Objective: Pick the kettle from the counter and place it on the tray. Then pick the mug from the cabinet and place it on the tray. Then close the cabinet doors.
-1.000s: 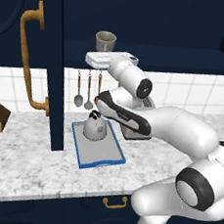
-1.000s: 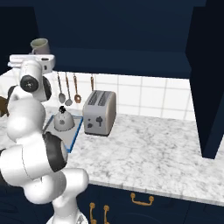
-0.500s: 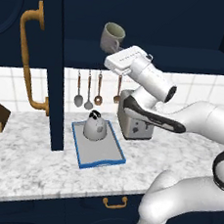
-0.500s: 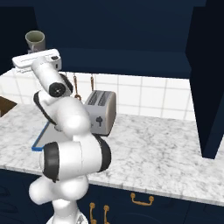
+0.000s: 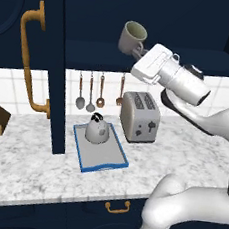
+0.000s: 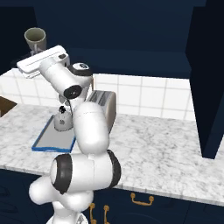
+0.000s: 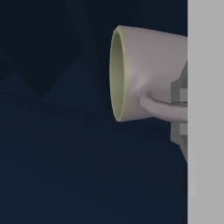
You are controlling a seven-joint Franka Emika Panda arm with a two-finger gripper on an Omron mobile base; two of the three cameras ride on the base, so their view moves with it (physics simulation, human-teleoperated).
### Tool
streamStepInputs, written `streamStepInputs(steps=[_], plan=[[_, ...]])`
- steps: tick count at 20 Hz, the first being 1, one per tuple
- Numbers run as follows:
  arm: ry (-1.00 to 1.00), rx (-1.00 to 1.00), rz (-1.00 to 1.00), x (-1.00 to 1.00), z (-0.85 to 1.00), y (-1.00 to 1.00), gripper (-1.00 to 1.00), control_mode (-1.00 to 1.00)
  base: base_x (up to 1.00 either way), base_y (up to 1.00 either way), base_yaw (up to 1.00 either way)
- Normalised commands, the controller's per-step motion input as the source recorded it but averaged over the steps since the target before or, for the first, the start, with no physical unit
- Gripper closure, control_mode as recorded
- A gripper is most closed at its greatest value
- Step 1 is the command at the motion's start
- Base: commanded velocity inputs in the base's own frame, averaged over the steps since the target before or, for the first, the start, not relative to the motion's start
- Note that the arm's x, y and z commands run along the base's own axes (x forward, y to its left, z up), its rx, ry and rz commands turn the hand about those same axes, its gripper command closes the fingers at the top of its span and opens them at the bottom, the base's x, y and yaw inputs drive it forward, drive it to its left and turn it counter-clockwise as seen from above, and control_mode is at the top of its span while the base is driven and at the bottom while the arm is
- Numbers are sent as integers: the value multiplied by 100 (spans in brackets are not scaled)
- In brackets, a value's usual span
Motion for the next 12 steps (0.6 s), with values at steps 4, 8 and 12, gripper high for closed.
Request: streamStepInputs(steps=[4, 8, 12], plan=[[18, -13, 18, -39, -11, -16, 100, -100, 0, 0, 0], [16, -8, 18, -51, -23, -28, 100, -100, 0, 0, 0], [9, -1, 22, -70, -46, -44, 100, -100, 0, 0, 0]])
